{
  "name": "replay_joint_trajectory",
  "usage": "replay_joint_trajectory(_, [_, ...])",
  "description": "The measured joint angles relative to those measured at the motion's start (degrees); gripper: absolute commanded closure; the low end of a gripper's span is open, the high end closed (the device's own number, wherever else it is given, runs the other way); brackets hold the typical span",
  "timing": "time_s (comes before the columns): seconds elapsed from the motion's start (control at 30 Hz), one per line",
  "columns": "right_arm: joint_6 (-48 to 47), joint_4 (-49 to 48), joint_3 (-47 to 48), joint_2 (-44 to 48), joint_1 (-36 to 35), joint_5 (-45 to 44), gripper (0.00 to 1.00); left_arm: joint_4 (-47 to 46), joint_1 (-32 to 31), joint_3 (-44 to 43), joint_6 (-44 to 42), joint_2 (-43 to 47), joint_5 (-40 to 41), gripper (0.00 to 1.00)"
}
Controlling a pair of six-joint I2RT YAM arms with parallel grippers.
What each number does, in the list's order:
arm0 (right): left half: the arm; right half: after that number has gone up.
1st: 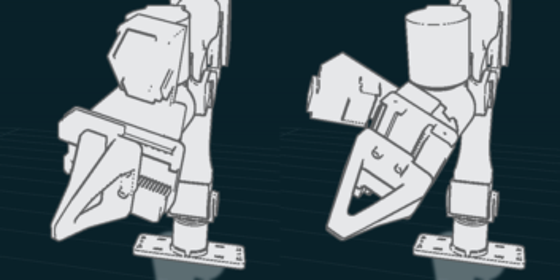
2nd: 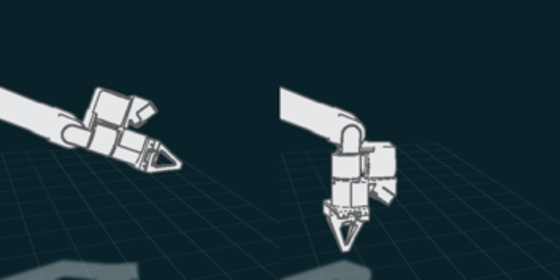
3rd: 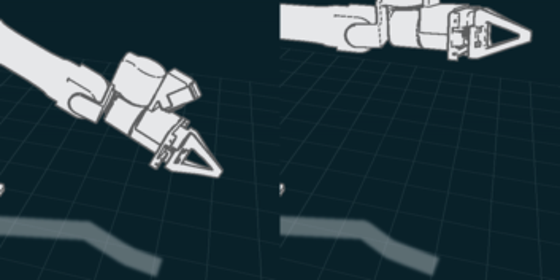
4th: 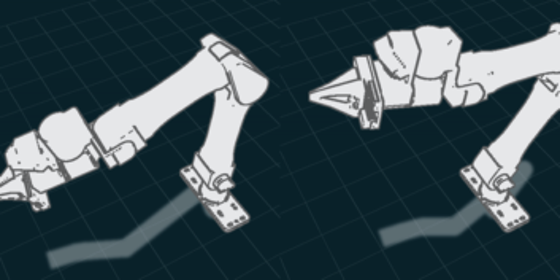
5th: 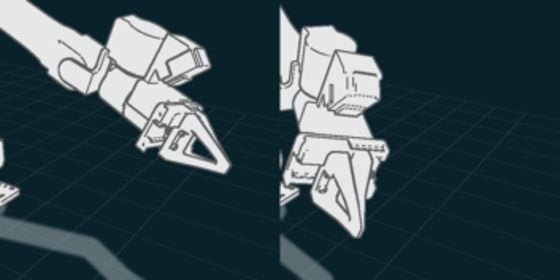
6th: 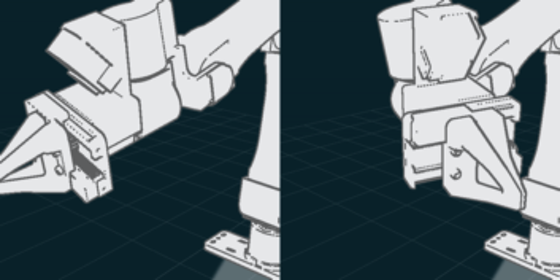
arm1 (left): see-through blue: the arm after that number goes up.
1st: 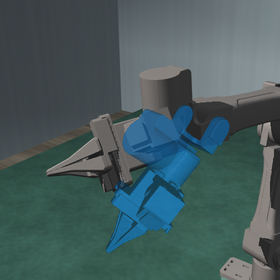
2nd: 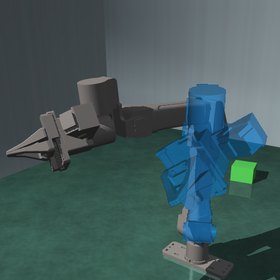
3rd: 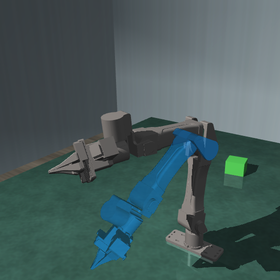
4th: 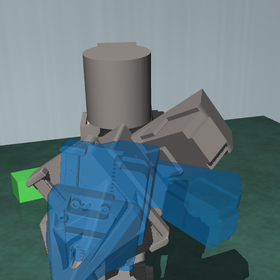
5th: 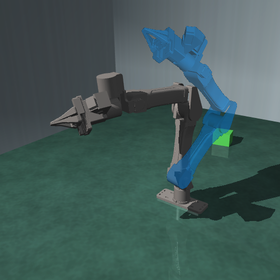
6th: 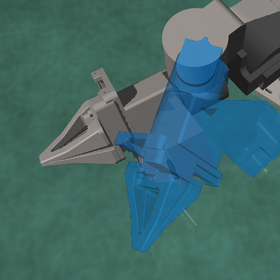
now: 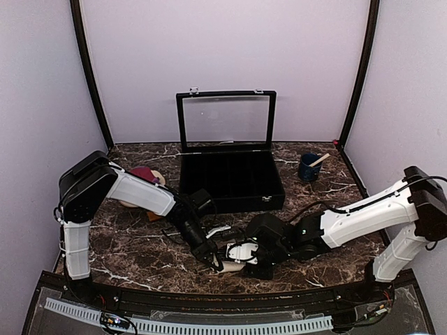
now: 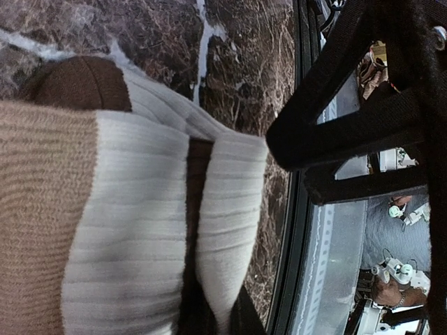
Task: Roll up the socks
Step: Roll the sock at the center of the board.
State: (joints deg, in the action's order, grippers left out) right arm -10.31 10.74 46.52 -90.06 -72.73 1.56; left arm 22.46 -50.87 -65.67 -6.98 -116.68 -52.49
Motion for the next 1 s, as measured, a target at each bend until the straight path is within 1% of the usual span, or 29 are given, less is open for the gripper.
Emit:
replay_joint_trajectory(0.4, [-4.5, 0.4, 2.8, -6.1, 0.0, -2.6, 0.55, 1.8, 0.0, -1.1, -0.6, -0.9, -0.7, 1.0])
replay_joint_trajectory(0.53, [-5.3, 0.4, 3.3, -7.1, 0.0, -3.2, 0.58, 2.2, 0.1, -1.4, -0.9, -1.1, -0.9, 1.0])
replay_joint_trajectory(0.63, [-5.8, 0.4, 3.8, -7.7, 0.0, -3.4, 0.66, 2.6, 0.2, -1.6, -1.0, -1.3, -1.1, 1.0])
replay_joint_trajectory(0.73, [-6.2, 0.3, 4.2, -8.2, 0.0, -3.5, 0.78, 2.9, 0.2, -1.6, -1.3, -1.4, -1.3, 1.0])
replay_joint_trajectory(0.77, [-6.2, 0.3, 4.3, -8.3, 0.1, -3.6, 0.81, 3.0, 0.2, -1.6, -1.5, -1.4, -1.5, 1.0])
replay_joint_trajectory(0.9, [-6.3, 0.2, 4.6, -8.6, 0.7, -3.3, 0.91, 3.1, 0.2, -1.7, -1.6, -1.5, -1.6, 1.0])
replay_joint_trajectory(1.0, [-6.0, 0.9, 5.2, -8.8, 1.1, -2.6, 0.97, 3.4, 0.3, -1.7, -1.6, -1.5, -1.6, 0.99])
